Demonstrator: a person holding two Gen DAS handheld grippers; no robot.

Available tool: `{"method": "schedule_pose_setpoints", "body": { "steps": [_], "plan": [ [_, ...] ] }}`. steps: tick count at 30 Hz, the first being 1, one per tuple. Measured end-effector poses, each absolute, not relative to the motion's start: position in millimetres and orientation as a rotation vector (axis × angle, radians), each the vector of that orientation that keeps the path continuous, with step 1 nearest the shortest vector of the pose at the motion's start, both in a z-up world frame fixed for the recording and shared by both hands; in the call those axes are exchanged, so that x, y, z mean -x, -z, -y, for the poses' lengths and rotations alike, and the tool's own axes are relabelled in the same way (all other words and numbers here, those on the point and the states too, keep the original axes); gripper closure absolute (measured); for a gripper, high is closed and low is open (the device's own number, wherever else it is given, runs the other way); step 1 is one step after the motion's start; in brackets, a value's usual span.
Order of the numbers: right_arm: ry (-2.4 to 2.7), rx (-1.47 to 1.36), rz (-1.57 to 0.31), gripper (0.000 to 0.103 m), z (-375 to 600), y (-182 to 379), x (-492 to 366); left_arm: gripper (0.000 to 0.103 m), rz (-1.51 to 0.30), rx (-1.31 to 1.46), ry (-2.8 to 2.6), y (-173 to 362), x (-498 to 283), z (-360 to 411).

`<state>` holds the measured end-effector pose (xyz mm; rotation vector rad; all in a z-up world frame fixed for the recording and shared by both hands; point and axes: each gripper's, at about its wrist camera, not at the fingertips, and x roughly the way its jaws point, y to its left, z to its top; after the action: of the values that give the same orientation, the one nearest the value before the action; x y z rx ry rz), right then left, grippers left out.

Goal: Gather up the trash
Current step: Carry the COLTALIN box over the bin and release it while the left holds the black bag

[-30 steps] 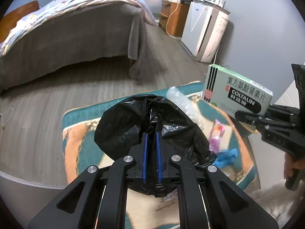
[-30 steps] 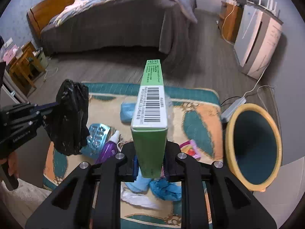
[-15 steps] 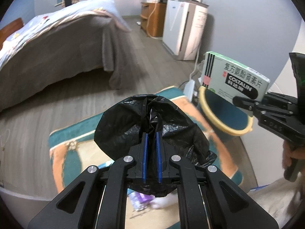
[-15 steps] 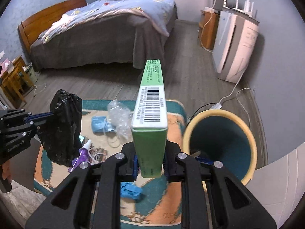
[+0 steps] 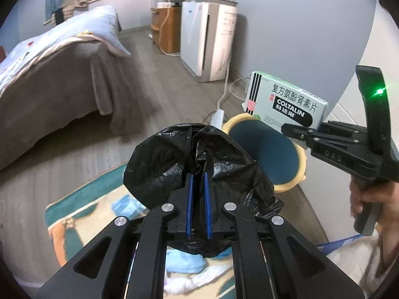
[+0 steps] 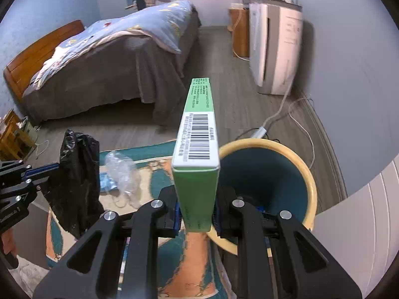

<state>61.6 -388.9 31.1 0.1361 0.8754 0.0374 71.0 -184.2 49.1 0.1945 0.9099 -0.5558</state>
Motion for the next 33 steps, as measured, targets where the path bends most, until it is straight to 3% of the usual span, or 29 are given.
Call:
{"method": "schedule_pose_setpoints", "body": {
  "steps": [24, 33],
  "plan": [
    [0.203, -0.329, -1.082, 0.084, 479, 46, -78, 0.093, -0.963, -0.352, 0.704, -6, -106, 308],
    [0.242, -0.358, -1.077, 0.084, 491, 49, -76, 0.093, -0.973, -0.382, 0.736, 15, -117, 344]
  ]
}}
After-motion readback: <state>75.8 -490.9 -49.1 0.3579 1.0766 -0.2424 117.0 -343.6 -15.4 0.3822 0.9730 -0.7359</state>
